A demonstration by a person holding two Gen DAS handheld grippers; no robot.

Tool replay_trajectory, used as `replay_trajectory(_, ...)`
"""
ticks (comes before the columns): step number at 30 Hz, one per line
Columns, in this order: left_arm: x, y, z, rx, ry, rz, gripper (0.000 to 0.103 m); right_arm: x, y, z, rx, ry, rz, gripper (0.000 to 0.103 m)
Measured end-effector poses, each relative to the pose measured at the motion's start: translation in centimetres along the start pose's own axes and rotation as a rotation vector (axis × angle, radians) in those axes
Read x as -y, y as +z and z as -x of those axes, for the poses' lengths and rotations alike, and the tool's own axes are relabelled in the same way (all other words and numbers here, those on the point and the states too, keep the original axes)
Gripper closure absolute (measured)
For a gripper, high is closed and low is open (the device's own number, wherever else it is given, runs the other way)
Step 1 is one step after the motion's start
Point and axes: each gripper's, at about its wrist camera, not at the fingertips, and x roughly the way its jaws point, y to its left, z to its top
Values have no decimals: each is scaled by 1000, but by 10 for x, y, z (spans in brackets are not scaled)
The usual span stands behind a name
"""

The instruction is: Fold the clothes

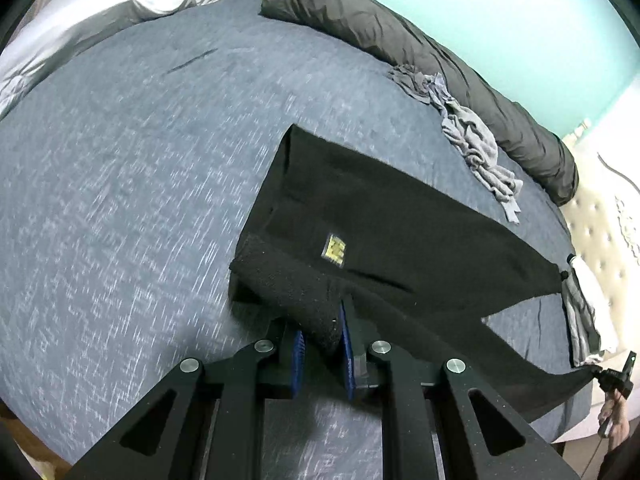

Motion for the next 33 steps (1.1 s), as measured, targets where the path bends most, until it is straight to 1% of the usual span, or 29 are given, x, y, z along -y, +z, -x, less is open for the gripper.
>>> replay_trajectory(9, 9, 32, -4, 3, 16, 2, 87, -37, 34, 7, 34, -9, 32, 97)
replay_trajectory(13, 8, 47, -9, 3, 26, 12, 87, -53, 55, 6, 43, -25, 47, 97)
replay_trajectory(17, 4, 64, -17, -1, 27, 36, 87, -65, 80, -1, 42, -62, 45, 97)
replay_trajectory(28, 5, 115, -56, -42, 41, 43, 87, -98, 152, -47, -7, -143, 44, 97)
replay_trajectory(33, 6, 136, -86, -62, 47, 49, 87, -112, 184, -68, -28, -180, 44, 97)
